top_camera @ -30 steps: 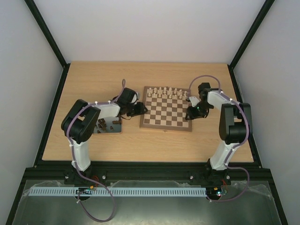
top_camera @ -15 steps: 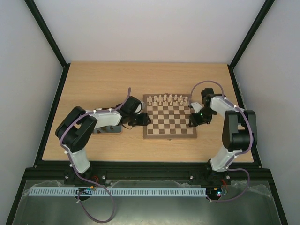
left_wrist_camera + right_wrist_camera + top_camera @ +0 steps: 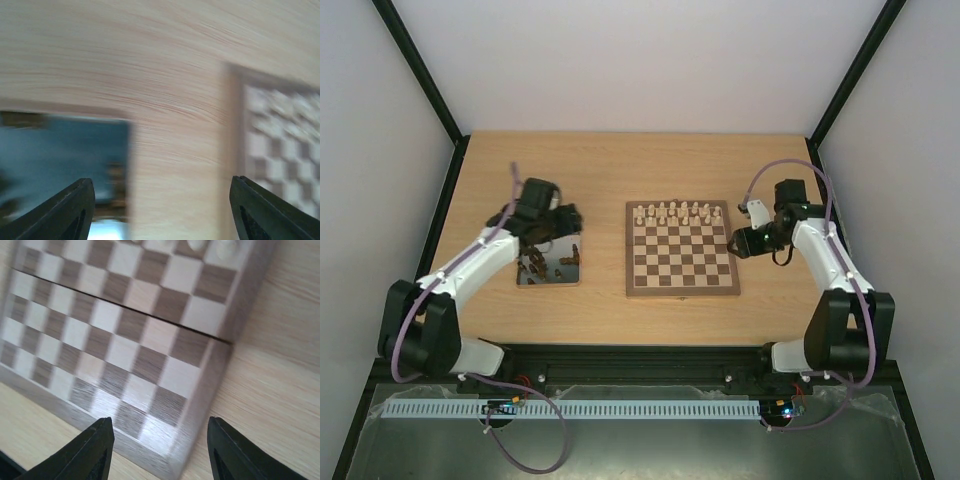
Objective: Set up the chess pieces on the board
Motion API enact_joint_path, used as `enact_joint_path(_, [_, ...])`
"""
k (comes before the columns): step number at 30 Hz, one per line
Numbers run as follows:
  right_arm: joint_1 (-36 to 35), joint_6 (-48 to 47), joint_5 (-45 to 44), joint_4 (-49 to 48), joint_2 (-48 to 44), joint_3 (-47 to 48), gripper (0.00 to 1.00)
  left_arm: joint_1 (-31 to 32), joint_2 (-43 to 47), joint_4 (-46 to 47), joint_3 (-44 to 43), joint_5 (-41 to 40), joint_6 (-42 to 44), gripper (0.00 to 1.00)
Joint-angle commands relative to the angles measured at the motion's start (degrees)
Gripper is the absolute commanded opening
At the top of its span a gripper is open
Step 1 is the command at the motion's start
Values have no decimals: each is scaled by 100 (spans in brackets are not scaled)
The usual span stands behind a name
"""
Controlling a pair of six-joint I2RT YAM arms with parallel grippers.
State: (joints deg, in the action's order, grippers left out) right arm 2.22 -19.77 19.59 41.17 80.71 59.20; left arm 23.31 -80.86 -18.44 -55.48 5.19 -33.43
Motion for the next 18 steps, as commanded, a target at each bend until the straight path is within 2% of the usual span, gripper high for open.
enact_joint_path(1, [-82, 636, 1481, -646, -469, -369, 53, -1240, 231, -551, 640, -324, -418, 79])
enact_joint_path(4, [-156, 1147, 1970, -1494, -685, -763, 48, -1739, 122, -520, 683, -103, -476, 85])
enact_joint_path(6, [-249, 1030, 2166, -1460, -681, -794, 48, -1905, 4, -523, 657, -290, -446, 90])
enact_joint_path(11, [-322, 859, 2150, -1475, -737, -1054, 49, -2190, -583, -340, 554, -415, -300, 90])
enact_joint_path(18, [-369, 784, 2170, -1477, -691, -1071, 52, -2234, -1315, -149, 330, -550, -34, 89])
